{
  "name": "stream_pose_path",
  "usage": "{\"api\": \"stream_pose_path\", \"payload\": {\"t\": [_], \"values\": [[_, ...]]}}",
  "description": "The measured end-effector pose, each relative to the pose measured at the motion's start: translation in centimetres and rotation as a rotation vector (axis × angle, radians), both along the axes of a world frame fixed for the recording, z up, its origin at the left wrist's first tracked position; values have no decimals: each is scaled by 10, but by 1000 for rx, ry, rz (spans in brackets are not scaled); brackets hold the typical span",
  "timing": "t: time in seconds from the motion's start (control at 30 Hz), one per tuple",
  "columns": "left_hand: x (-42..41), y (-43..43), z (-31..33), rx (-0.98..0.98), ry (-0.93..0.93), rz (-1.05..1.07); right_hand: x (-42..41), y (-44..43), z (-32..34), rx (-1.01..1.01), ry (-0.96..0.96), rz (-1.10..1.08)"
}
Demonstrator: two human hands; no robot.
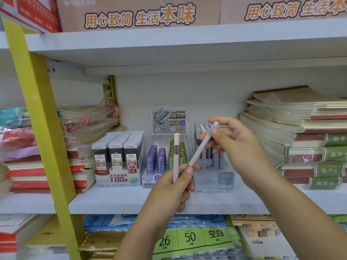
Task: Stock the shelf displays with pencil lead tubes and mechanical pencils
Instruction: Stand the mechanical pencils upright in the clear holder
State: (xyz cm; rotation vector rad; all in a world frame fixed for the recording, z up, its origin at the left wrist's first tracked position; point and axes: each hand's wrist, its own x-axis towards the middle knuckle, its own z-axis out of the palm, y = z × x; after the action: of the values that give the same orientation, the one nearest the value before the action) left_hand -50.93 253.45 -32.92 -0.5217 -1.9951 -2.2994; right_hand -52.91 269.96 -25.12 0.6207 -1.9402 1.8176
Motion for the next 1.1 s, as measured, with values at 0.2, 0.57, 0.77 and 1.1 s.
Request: {"api": "stream_pose_path", "payload": {"t": [0.2, 0.57, 0.77, 1.1], "values": [[-2, -12, 1, 84, 30, 150, -3, 24, 5, 150, -140, 154], [-3, -24, 7, 32, 127, 212, 8, 15, -4, 599, -29, 95], [1, -20, 11, -30, 153, 209, 13, 6, -6, 610, -1, 159], [1, -13, 8, -20, 52, 177, 4, 15, 14, 60, 206, 104]]}}
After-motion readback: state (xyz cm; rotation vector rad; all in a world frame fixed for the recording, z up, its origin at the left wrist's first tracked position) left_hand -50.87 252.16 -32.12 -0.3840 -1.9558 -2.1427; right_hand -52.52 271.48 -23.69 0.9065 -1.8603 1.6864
